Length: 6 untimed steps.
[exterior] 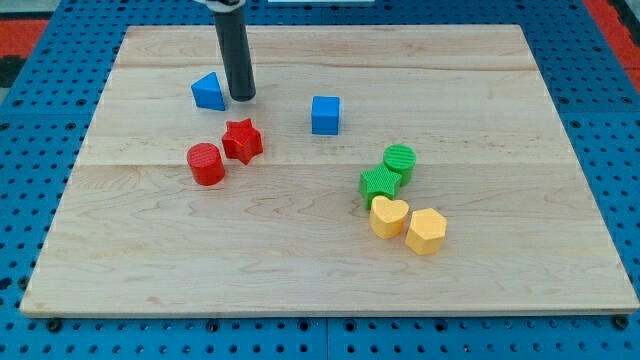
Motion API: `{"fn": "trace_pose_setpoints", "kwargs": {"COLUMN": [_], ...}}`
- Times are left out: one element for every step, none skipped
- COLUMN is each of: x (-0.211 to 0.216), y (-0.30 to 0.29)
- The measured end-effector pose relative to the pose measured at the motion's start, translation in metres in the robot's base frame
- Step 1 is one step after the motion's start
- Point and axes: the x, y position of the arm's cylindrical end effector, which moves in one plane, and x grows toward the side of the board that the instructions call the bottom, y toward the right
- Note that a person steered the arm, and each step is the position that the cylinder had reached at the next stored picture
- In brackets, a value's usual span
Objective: Place the triangle diagonal to the red circle
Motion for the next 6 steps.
{"fn": "trace_pose_setpoints", "kwargs": {"x": [0.000,-0.004,-0.021,-0.040,-0.055,-0.019], "y": [-0.008,-0.038,-0.039,-0.038,-0.075,-0.087]}}
